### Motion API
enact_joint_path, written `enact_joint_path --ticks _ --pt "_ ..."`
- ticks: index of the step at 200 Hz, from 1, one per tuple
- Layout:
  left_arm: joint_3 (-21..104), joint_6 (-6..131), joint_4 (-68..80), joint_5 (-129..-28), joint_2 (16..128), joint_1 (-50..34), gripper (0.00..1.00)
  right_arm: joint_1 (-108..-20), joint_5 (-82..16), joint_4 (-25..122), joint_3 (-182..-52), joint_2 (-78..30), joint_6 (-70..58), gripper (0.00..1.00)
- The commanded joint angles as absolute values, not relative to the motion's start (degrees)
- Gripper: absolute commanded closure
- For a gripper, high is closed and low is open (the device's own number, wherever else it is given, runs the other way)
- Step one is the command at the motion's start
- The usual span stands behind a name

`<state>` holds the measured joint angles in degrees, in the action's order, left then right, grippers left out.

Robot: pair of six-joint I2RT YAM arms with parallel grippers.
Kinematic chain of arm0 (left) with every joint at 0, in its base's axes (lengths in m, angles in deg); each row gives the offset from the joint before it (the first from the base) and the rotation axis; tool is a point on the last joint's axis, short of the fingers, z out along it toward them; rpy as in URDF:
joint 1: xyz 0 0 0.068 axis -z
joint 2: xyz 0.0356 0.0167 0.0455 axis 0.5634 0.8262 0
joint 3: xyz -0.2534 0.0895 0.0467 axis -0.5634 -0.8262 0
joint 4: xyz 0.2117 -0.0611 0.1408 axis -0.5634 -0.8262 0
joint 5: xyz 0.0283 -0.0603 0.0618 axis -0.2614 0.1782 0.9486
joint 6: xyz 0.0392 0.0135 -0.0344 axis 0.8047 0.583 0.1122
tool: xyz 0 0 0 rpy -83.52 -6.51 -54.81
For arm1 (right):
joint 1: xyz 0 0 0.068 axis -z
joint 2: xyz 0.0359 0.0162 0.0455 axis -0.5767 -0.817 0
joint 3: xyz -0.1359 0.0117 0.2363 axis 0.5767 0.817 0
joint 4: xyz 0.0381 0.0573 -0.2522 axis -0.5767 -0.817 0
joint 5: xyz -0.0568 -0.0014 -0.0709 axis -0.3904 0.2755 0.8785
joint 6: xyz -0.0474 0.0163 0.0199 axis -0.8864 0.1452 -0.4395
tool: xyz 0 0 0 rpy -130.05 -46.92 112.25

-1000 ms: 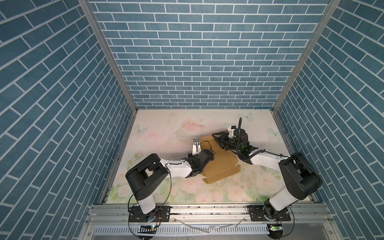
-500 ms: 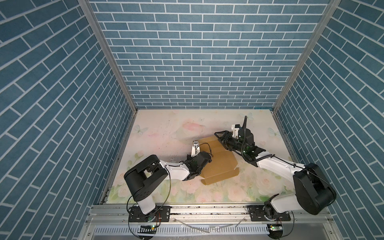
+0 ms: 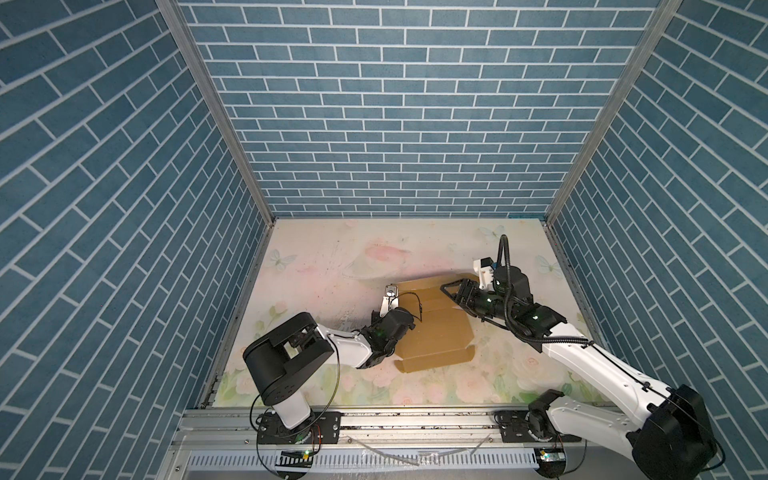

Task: Fold the paper box

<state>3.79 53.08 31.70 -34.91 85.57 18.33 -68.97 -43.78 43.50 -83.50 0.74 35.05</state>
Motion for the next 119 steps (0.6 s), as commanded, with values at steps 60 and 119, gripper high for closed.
enact_joint_path --ticks 60,119 --pt "3.37 57.44 35.98 -36.25 83.97 17.87 0.89 -67.74 -45.19 48.11 -96.4 -14.42 26.03 0.61" --pt "3.23 57.37 36.26 -34.7 84.43 17.89 0.9 -67.56 -49.3 54.98 -98.65 -22.45 27.86 0.83"
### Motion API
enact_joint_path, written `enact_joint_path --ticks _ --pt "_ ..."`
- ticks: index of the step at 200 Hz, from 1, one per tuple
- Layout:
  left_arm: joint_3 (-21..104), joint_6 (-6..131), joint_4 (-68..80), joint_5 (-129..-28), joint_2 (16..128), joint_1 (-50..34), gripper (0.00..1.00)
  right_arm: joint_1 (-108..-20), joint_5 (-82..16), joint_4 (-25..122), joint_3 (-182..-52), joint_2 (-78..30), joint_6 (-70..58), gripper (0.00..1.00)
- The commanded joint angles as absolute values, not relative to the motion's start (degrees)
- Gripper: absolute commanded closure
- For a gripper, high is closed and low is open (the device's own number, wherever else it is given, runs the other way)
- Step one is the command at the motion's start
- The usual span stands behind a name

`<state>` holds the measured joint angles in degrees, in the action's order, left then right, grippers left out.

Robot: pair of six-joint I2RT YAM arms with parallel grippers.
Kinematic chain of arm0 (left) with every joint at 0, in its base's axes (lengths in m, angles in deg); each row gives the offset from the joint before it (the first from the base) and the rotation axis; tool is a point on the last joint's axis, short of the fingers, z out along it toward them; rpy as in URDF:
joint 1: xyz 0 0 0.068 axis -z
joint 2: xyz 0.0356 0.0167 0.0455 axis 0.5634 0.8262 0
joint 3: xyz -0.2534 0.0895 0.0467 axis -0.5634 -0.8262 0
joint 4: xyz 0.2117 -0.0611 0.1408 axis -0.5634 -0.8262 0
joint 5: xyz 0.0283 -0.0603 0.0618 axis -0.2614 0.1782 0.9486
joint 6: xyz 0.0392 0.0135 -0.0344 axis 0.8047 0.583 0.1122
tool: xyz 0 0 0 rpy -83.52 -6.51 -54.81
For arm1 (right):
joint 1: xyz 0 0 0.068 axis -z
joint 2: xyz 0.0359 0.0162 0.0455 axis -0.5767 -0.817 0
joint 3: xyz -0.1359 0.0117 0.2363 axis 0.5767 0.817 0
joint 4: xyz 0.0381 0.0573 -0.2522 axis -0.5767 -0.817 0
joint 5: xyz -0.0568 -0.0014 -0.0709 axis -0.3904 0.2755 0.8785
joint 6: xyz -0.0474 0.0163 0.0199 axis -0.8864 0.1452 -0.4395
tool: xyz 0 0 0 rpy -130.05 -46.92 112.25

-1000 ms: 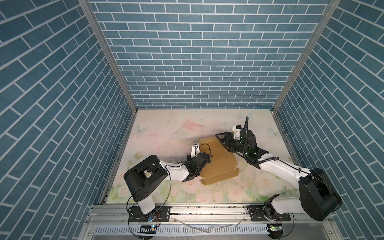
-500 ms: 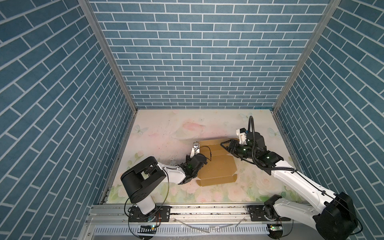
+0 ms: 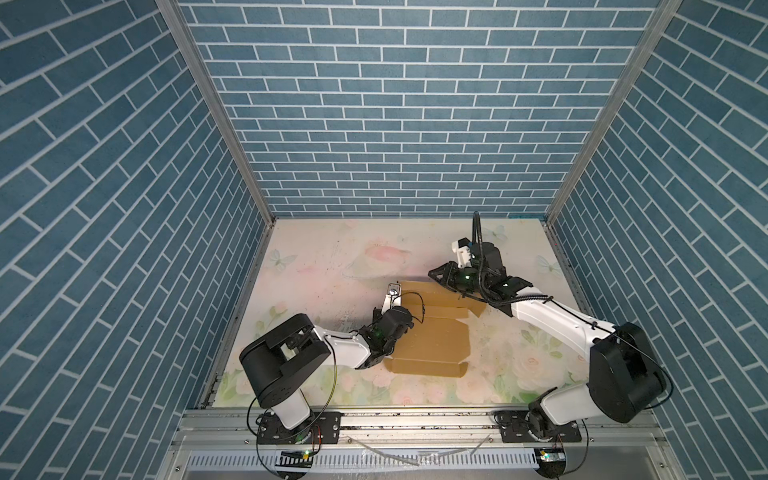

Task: Fold the paper box

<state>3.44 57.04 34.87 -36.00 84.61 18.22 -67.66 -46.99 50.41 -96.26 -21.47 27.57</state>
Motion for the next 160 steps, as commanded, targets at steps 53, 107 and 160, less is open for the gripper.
enact_joint_path --ticks 53,107,160 --pt "2.87 56.44 36.92 -34.22 86.5 17.92 0.89 -67.67 -48.52 57.96 -94.38 -21.26 29.44 0.84" --pt "3.19 55.24 38.1 -34.03 88.58 17.92 0.89 -68.09 -47.75 57.73 -92.15 -17.84 29.8 0.86" --pt "3.04 54.99 38.6 -33.66 89.34 17.87 0.89 -69.45 -46.98 59.08 -89.34 -17.91 30.84 0.9"
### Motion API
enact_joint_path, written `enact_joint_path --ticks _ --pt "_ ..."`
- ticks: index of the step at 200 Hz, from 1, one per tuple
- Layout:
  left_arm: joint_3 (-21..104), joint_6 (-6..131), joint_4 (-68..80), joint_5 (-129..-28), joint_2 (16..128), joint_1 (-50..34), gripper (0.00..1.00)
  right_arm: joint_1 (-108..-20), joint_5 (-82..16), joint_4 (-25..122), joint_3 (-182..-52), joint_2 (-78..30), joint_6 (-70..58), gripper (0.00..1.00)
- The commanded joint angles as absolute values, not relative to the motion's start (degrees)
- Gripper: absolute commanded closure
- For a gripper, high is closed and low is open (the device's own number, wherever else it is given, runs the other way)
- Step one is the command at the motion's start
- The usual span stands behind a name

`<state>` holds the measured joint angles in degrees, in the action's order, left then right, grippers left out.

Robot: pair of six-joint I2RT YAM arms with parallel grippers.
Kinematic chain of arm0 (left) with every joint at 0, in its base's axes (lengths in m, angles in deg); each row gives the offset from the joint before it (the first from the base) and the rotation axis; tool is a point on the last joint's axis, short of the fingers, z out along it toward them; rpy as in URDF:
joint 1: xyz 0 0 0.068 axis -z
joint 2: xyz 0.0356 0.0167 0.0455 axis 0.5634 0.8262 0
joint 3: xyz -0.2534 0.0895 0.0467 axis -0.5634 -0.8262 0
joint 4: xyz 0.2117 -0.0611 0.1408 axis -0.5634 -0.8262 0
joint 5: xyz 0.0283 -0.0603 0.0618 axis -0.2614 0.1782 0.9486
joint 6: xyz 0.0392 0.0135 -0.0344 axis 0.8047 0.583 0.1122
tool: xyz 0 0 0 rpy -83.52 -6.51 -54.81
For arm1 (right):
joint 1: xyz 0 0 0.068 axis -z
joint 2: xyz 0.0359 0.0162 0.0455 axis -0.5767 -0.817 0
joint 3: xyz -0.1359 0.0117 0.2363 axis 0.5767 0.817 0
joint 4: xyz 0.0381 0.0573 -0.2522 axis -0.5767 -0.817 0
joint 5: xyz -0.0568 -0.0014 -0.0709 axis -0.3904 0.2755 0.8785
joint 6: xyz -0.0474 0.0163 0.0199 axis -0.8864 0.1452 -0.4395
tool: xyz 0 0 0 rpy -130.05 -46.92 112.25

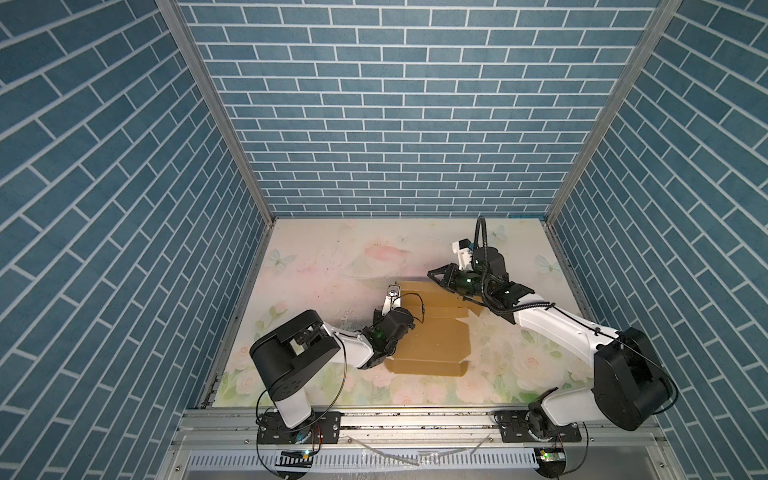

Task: Fold the paper box

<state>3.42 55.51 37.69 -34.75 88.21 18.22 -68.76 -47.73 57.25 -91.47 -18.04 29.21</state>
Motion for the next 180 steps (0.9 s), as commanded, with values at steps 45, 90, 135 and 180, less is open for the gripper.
enact_joint_path --ticks 45,90,135,180 --pt "3.03 54.67 38.92 -33.83 89.82 17.9 0.89 -69.58 -46.72 60.86 -87.99 -20.15 31.3 0.92" --pt "3.0 54.39 38.89 -33.04 89.99 17.89 0.85 -69.67 -46.53 62.05 -87.36 -22.21 31.74 0.93" --pt "3.01 53.62 38.89 -31.5 90.6 17.9 0.81 -69.86 -45.89 62.53 -87.19 -23.15 32.05 0.94" --pt "4.57 51.9 38.0 -28.75 91.75 17.91 0.78 -69.9 -45.7 62.49 -86.82 -23.07 32.18 0.94"
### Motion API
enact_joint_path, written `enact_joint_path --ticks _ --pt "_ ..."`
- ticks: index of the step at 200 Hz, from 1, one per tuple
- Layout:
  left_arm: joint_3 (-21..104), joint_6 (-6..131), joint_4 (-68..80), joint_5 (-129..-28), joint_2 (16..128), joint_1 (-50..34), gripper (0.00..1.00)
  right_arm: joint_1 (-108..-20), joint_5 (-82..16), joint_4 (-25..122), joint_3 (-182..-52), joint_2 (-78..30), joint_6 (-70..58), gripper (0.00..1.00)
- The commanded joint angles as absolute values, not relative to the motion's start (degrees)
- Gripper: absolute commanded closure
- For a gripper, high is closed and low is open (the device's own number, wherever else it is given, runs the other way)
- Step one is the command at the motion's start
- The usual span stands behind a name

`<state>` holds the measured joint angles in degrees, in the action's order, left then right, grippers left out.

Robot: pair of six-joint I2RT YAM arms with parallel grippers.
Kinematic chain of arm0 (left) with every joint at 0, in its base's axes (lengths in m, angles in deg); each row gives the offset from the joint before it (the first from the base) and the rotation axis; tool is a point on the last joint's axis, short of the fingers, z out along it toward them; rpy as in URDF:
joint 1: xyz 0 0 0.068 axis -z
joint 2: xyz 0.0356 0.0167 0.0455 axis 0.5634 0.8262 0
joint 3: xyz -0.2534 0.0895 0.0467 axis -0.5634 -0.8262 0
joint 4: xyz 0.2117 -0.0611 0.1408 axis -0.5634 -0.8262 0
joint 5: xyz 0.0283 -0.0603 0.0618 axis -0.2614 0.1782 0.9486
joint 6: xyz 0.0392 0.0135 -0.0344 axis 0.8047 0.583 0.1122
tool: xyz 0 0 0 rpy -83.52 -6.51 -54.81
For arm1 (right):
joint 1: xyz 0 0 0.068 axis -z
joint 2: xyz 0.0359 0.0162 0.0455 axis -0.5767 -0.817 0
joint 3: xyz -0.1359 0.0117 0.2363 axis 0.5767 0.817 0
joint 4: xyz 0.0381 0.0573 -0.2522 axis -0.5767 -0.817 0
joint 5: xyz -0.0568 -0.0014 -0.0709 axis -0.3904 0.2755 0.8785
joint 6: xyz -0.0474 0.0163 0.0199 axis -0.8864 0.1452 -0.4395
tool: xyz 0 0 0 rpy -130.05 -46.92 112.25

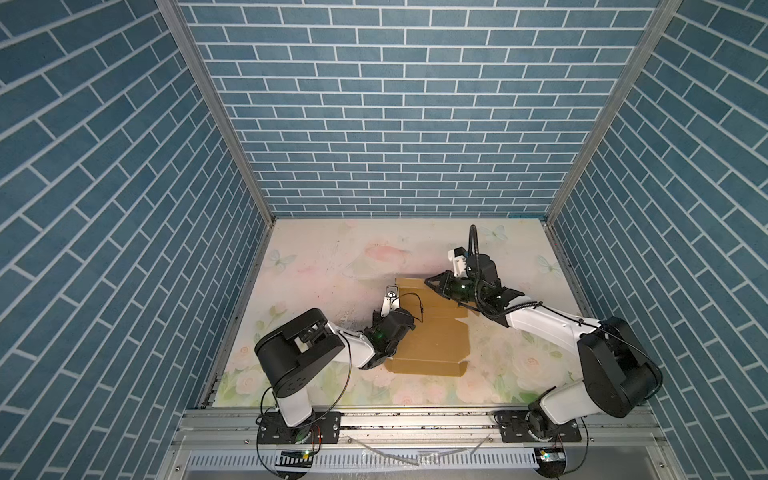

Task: Fold the paper box

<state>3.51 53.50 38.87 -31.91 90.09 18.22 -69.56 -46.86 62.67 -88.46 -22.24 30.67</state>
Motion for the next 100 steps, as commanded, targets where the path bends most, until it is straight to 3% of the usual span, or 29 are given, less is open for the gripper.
enact_joint_path --ticks 1,45,100 --pt "4.55 51.85 38.01 -28.69 91.84 17.91 0.78 -69.87 -45.66 62.48 -86.78 -23.07 32.18 0.94" --pt "6.41 50.75 38.29 -27.46 93.75 17.92 0.79 -69.93 -45.5 62.55 -86.65 -22.9 32.52 0.94" --pt "7.76 50.07 36.92 -25.7 94.44 17.92 0.93 -69.89 -45.45 62.65 -86.66 -23.16 32.78 0.94"
